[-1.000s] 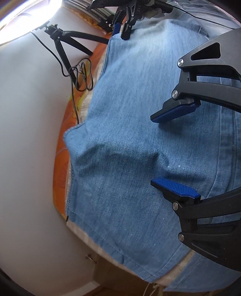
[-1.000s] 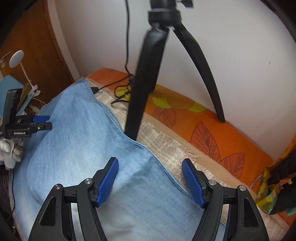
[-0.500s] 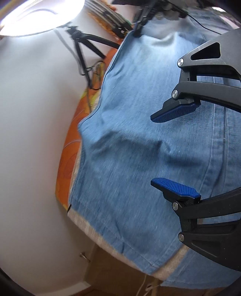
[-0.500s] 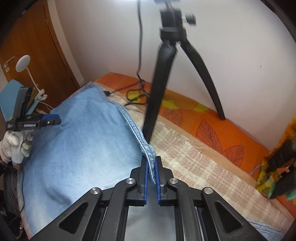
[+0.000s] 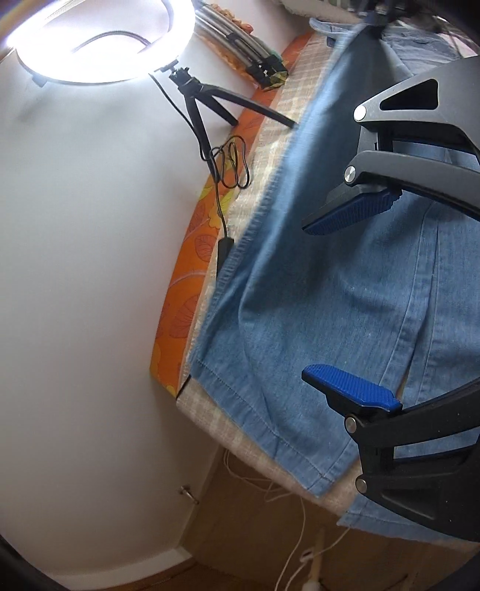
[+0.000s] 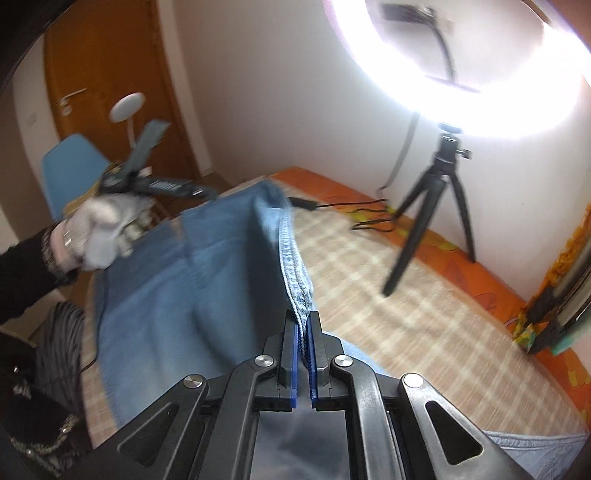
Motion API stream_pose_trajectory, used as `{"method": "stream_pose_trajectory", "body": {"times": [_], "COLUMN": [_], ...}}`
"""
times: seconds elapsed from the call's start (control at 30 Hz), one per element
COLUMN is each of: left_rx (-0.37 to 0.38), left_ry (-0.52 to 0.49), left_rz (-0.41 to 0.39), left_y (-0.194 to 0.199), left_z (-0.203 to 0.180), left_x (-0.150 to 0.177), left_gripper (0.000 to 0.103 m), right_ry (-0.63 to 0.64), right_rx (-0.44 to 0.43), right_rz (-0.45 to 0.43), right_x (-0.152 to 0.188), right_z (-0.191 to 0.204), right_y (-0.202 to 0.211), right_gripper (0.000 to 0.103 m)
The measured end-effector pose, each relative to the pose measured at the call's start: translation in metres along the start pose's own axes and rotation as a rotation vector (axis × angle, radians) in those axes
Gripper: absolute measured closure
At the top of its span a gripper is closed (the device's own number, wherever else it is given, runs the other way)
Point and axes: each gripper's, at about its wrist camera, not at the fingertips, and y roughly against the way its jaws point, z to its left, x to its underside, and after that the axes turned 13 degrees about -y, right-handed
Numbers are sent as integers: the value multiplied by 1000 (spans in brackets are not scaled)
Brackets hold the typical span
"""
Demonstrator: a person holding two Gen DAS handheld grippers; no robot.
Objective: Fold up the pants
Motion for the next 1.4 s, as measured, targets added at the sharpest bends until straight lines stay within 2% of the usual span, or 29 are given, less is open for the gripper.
{"method": "stream_pose_trajectory", "body": {"times": [0.17,0.33,0.5,0.77,0.87,0.93,0.97,1.0,1.07,1.17,1.4], "left_rx": [-25,17,16,-89,-113,-124,-134,-150,-168,-105,-71], "left_ry": [-54,-65,-49,-43,2,18,12,-4,-3,92,134], "left_rz": [19,105,230,335,344,300,281,250,219,175,35], "left_y": [1,-25,-62,-108,-120,-122,-122,-121,-117,-105,-43], "left_z": [-17,-31,-38,-43,-36,-32,-31,-29,-23,-5,19], "left_x": [-10,-23,-32,-27,-25,-20,-18,-15,-11,-7,-7], "left_gripper": [30,29,29,29,30,40,60,76,97,99,100], "right_ry": [37,102,170,231,208,193,182,178,168,158,106], "right_rx": [-40,-27,-17,0,-14,-22,-25,-25,-23,-9,86], "right_rz": [36,111,177,221,216,212,210,208,204,191,133], "right_x": [40,77,106,127,131,131,131,132,132,130,117], "right_z": [35,62,80,89,86,82,80,79,78,76,61], "right_y": [0,-16,-37,-55,-59,-61,-62,-65,-66,-64,-45], "right_gripper": [101,101,101,101,101,101,101,101,101,101,102]}}
